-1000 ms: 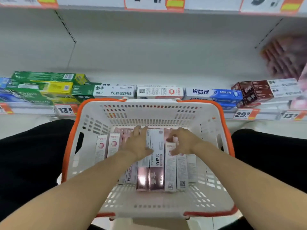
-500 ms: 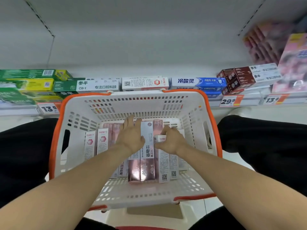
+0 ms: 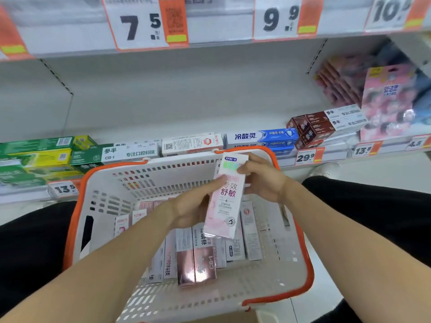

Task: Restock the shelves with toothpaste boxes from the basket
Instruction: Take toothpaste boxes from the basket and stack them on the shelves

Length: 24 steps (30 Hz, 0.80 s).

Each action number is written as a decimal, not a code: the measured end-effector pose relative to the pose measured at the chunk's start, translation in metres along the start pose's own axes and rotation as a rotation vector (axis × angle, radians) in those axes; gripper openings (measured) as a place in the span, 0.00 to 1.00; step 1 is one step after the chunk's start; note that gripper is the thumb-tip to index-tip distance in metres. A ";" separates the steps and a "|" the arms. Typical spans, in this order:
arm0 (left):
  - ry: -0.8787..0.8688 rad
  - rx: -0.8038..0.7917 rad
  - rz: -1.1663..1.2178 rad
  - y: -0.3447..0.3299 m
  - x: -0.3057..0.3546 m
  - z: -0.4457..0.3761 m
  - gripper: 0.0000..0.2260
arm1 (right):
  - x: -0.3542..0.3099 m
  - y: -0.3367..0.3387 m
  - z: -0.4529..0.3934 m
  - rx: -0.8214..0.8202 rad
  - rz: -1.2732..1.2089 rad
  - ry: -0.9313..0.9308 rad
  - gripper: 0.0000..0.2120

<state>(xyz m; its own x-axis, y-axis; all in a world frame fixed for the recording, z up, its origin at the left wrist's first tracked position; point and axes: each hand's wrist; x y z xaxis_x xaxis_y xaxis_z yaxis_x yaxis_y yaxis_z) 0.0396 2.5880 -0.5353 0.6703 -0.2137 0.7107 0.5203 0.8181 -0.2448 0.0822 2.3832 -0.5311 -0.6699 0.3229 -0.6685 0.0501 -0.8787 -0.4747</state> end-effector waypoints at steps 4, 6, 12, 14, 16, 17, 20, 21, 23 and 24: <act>-0.041 0.152 -0.002 -0.008 0.017 0.003 0.22 | -0.002 -0.017 -0.003 0.066 -0.003 0.045 0.31; -0.062 0.264 -0.035 -0.004 0.021 0.010 0.23 | -0.003 -0.029 0.000 0.064 0.120 0.035 0.32; -0.095 0.487 -0.147 0.012 0.031 0.049 0.28 | -0.017 -0.060 0.013 -0.114 0.222 -0.060 0.11; -0.091 0.550 -0.163 0.019 0.036 0.063 0.27 | -0.020 -0.069 0.014 -0.102 0.152 0.006 0.09; -0.081 0.566 -0.172 0.025 0.044 0.081 0.25 | -0.023 -0.077 0.014 -0.061 0.080 0.087 0.08; -0.072 0.559 -0.176 0.029 0.049 0.089 0.24 | -0.024 -0.081 0.014 -0.058 0.047 0.109 0.10; -0.084 0.518 -0.236 0.036 0.061 0.112 0.24 | -0.018 -0.092 0.013 -0.018 -0.061 0.119 0.15; -0.092 0.509 -0.254 0.037 0.063 0.118 0.26 | -0.015 -0.097 0.013 -0.016 -0.088 0.133 0.16; -0.100 0.513 -0.261 0.038 0.063 0.124 0.30 | -0.005 -0.109 0.014 -0.033 -0.118 0.129 0.21; -0.100 0.537 -0.266 0.038 0.061 0.125 0.33 | 0.001 -0.115 0.014 -0.047 -0.138 0.121 0.22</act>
<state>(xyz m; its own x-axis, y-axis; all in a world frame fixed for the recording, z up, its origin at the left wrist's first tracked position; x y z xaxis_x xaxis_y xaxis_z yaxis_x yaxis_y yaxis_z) 0.0338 2.6725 -0.4182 0.4872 -0.4179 0.7668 0.3059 0.9041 0.2983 0.0651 2.4794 -0.4689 -0.5791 0.4816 -0.6578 0.0008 -0.8066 -0.5911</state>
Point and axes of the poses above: each hand's wrist, its own z-axis away from the middle knuckle, its own y-axis out of the back of the hand, x = y × z, and after that the axes turned 15 degrees about -z, right-handed
